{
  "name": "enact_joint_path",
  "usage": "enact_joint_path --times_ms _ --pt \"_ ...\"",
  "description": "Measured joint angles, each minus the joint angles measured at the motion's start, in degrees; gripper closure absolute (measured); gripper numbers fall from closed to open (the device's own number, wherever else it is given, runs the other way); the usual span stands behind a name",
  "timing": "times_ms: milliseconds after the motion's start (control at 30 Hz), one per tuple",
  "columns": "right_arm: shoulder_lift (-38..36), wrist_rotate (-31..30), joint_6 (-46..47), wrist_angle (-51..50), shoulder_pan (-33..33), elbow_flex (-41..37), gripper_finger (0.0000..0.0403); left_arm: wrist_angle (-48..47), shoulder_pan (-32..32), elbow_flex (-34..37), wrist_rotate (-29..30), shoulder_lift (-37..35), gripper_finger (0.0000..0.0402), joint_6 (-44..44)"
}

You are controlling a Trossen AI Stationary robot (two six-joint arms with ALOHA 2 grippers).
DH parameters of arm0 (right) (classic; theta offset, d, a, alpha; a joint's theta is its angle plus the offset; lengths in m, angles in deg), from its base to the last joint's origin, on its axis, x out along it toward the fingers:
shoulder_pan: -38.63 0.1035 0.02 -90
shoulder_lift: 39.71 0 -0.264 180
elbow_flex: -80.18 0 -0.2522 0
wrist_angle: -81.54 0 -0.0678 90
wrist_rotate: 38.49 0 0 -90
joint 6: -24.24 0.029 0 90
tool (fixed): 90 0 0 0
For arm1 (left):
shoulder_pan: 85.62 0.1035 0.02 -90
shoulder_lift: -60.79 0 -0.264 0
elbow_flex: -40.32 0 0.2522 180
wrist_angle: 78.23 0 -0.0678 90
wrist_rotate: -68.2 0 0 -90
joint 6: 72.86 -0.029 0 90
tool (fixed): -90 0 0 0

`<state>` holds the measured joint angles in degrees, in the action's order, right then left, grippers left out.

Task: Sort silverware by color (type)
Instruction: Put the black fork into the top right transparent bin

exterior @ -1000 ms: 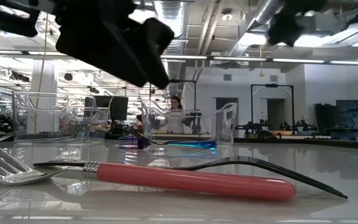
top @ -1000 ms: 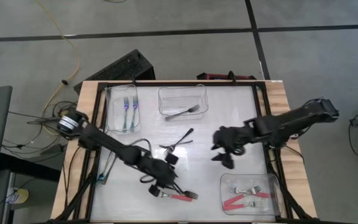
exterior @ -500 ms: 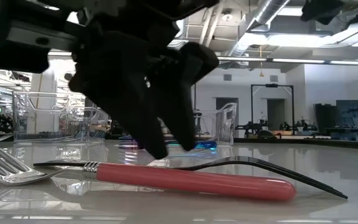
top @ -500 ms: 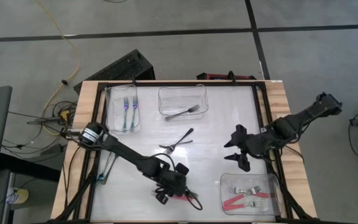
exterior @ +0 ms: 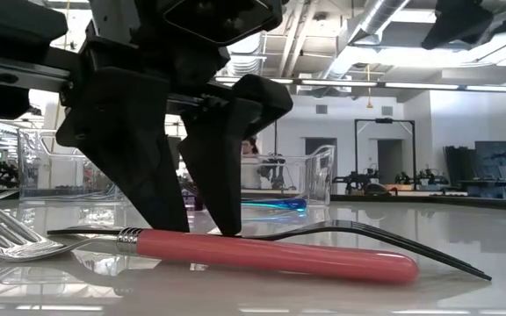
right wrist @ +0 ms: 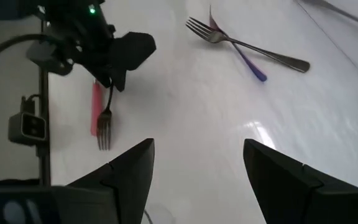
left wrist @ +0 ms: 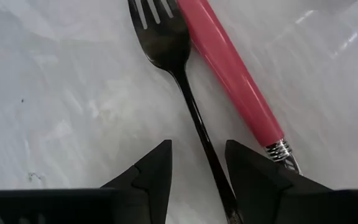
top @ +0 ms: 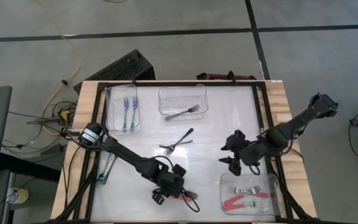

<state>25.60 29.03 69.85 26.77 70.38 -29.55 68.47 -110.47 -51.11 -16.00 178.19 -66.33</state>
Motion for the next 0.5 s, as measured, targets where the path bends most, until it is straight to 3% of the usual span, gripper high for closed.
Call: enact_joint_path --times_ms 167,400,500 --pt "2.3 0.0 3.1 3.1 0.0 0.0 0.0132 -2.4 0.0 -0.1 -1.5 0.5 0.0299 0.2" --pt "2.6 -0.3 7.9 4.0 1.0 0.0 0.0132 -3.8 0.4 0.0 -2.4 0.5 0.039 -2.0" --pt "2.1 -2.0 9.4 4.0 2.0 0.0 0.0132 -3.9 0.8 0.0 -3.1 0.5 0.0394 -2.3"
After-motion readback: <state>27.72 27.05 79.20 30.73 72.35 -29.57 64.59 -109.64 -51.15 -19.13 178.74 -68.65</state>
